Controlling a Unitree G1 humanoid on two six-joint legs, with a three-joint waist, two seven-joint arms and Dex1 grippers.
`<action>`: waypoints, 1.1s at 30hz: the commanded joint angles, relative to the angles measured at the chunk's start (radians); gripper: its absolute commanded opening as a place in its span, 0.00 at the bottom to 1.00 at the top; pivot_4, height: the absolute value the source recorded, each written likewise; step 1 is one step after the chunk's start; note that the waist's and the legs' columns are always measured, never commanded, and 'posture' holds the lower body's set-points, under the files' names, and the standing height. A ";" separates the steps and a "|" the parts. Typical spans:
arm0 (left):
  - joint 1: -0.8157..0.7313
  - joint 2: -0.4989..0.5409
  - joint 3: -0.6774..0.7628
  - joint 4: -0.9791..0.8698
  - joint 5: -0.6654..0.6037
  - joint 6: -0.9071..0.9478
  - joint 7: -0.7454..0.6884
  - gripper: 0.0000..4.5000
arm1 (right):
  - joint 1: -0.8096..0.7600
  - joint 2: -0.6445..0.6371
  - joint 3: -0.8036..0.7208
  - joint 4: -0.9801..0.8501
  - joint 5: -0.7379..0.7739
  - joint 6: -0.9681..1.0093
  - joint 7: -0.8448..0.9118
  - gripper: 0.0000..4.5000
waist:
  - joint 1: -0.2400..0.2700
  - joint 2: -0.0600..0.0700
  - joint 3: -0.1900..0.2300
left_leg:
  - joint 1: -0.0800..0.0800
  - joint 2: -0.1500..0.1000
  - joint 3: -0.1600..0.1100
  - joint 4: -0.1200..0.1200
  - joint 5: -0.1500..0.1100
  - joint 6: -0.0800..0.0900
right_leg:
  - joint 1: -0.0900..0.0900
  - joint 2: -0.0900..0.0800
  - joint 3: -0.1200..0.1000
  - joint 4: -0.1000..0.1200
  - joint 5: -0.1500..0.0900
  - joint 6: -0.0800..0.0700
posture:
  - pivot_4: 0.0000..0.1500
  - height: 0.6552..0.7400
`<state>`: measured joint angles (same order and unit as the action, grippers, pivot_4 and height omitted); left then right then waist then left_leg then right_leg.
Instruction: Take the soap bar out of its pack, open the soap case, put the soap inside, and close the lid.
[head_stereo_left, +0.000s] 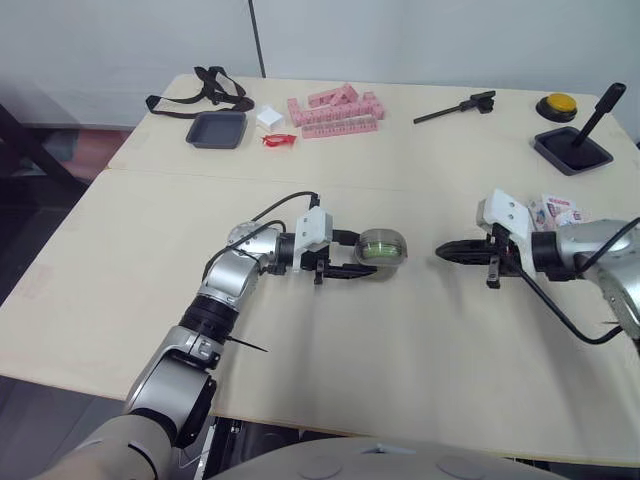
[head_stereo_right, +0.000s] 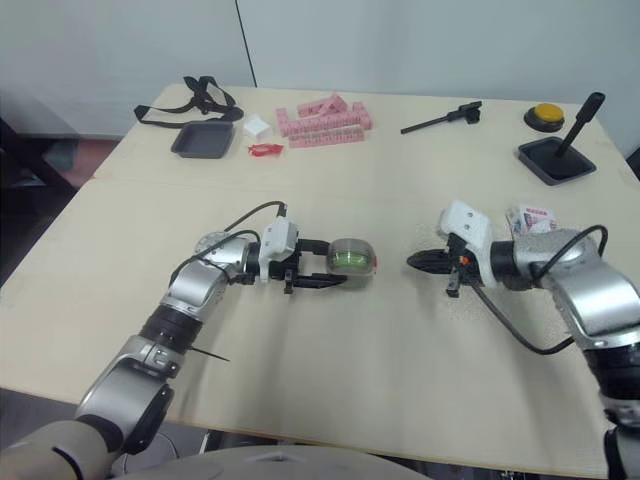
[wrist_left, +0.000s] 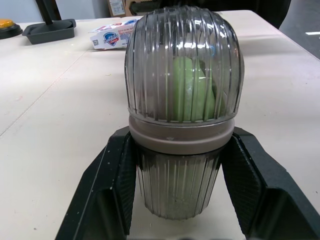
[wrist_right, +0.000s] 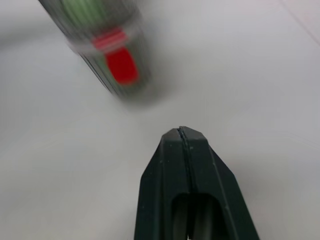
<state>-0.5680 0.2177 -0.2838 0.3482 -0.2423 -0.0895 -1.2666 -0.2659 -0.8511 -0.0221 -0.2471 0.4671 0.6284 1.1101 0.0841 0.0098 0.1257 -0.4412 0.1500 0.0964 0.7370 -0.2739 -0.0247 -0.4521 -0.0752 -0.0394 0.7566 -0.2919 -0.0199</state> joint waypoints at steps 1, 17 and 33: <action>-0.011 0.006 0.017 0.000 -0.010 -0.002 -0.001 0.43 | 0.025 0.011 -0.087 -0.041 0.080 -0.026 0.022 0.01 | 0.000 0.000 0.000 | 0.000 0.000 0.000 0.001 0.000 0.000 | 0.000 0.000 0.000 0.000 0.000 0.000 | 1.00 0.66; -0.013 0.002 0.017 0.001 -0.008 -0.001 -0.001 0.43 | -0.102 0.106 -0.060 -0.201 0.209 0.012 -0.069 0.01 | -0.002 0.000 0.000 | -0.001 0.000 0.000 0.001 0.000 0.001 | -0.001 0.000 -0.001 0.000 0.000 0.000 | 1.00 0.66; -0.006 0.010 0.015 -0.010 -0.004 0.001 -0.001 0.43 | -0.118 0.143 0.040 -0.176 0.153 -0.040 -0.074 0.01 | -0.003 0.000 0.000 | -0.002 0.000 0.000 0.001 0.000 0.001 | -0.001 0.000 -0.001 0.000 0.000 0.000 | 1.00 0.66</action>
<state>-0.5690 0.2157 -0.2812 0.3498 -0.2419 -0.0866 -1.2680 -0.3618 -0.7111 0.0261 -0.4111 0.6178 0.6061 1.0390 0.0809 0.0098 0.1257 -0.4431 0.1500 0.0961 0.7384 -0.2739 -0.0238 -0.4529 -0.0756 -0.0403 0.7565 -0.2919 -0.0199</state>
